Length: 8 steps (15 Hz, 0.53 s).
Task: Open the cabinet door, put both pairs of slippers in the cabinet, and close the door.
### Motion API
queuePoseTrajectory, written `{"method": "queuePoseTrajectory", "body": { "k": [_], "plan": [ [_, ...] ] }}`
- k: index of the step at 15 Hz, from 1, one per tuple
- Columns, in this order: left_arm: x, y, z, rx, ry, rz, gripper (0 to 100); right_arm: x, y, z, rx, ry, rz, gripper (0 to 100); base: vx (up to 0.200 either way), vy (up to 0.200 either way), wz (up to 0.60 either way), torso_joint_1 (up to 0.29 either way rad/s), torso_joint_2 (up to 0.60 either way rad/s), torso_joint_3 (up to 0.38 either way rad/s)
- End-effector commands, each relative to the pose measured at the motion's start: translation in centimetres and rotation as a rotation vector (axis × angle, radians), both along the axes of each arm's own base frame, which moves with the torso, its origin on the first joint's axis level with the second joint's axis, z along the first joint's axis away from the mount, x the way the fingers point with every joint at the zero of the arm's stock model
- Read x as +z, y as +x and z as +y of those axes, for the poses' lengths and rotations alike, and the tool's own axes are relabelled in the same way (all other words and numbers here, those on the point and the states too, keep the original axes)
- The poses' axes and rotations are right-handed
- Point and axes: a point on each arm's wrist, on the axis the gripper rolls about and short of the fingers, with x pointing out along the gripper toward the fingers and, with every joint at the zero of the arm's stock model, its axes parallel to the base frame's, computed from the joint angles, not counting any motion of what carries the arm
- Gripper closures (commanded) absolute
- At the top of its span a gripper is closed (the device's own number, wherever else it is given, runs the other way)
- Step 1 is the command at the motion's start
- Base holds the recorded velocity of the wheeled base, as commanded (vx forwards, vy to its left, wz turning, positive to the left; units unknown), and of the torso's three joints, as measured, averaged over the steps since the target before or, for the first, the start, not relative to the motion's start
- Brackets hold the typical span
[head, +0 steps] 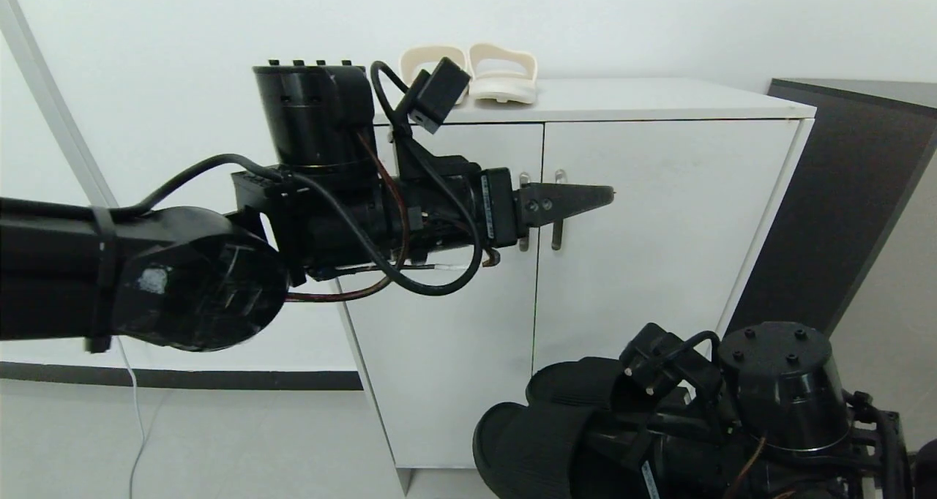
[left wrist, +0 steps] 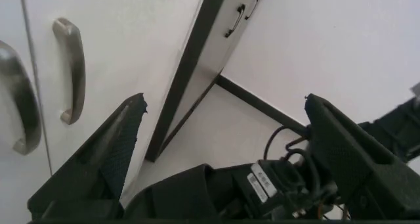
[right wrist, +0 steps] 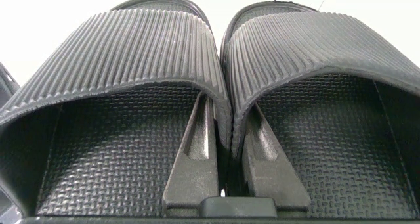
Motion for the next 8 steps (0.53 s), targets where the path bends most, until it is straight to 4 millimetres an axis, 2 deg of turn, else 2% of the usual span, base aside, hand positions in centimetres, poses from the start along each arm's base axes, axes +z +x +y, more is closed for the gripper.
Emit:
{"method": "queuePoseTrajectory", "body": {
  "k": [1, 5, 8],
  "plan": [
    [-1.3, 1.4, -1.0, 0.009, 0.02, 0.027, 0, -0.2, 0.1, 0.1, 0.002, -0.004, 0.005, 100, 0.0, 0.0, 0.0, 0.0, 0.0, 0.0],
    [-2.1, 3.5, -2.2, 0.102, 0.025, 0.029, 0, -0.1, 0.1, 0.2, 0.002, -0.003, 0.004, 100, 0.0, 0.0, 0.0, 0.0, 0.0, 0.0],
    [-2.4, 4.0, -2.5, 0.128, 0.042, 0.04, 0, -0.1, 0.2, 0.2, 0.0, -0.003, 0.004, 100, 0.0, 0.0, 0.0, 0.0, 0.0, 0.0]
  ]
}}
